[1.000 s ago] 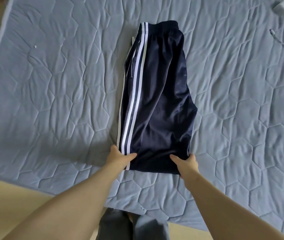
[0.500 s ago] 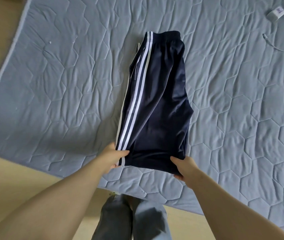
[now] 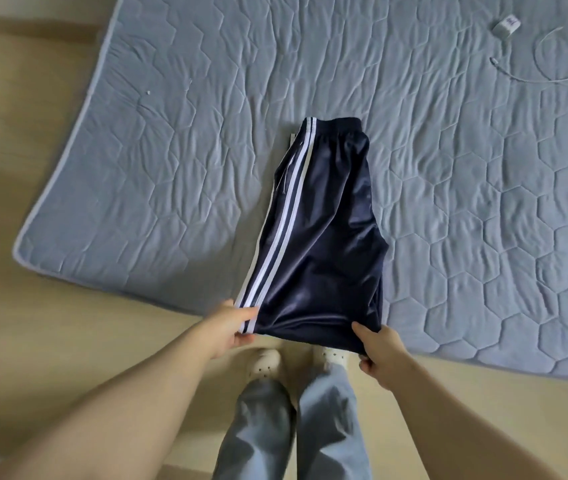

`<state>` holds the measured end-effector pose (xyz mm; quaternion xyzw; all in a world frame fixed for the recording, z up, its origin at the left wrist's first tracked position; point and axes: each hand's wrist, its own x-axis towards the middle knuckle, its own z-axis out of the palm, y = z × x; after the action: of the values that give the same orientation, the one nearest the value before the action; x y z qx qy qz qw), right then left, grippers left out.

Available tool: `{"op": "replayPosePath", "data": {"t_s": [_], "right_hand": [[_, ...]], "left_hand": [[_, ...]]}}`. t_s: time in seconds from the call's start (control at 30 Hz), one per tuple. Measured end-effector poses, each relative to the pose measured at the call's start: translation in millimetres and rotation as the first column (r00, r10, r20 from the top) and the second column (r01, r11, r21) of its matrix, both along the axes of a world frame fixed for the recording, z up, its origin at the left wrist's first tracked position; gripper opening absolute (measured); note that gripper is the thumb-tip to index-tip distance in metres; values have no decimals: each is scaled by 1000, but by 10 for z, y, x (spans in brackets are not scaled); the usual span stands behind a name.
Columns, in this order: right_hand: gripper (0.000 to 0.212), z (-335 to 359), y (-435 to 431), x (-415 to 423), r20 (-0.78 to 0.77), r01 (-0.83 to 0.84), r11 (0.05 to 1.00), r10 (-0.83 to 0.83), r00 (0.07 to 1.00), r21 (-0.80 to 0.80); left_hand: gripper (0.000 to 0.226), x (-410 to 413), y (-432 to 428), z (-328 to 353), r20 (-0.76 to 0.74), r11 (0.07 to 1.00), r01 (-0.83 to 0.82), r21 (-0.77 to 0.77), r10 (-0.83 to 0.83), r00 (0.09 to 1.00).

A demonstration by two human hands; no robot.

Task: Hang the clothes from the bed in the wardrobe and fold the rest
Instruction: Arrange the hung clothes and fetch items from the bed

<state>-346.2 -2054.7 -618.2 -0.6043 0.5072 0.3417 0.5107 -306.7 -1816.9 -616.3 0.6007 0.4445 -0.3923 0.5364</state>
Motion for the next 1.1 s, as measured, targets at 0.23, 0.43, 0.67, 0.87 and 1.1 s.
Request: {"op": "replayPosePath", "data": {"t_s": [0.23, 0.43, 0.67, 0.87, 1.1], "right_hand": [[12, 388, 256, -753, -271, 48, 990, -10, 962, 134], [20, 475, 194, -31, -219, 287, 947, -252, 943, 147], [12, 575, -163, 1318, -66, 499, 832, -499, 864, 241], [24, 315, -433, 2151, 118, 298, 894, -354, 928, 334], [47, -355, -517, 2109, 334, 24, 999, -38, 942, 47]], "left_hand": [[20, -654, 301, 326, -161, 989, 112, 98, -95, 982], [38, 10, 62, 452, 49, 996, -82, 41, 80, 996], [11, 1435, -395, 650, 207, 987, -148, -68, 159, 965], [21, 2236, -719, 359, 404, 998, -39, -59, 60, 913], [71, 2006, -785, -385, 391, 870, 302, 391, -454, 801]]}}
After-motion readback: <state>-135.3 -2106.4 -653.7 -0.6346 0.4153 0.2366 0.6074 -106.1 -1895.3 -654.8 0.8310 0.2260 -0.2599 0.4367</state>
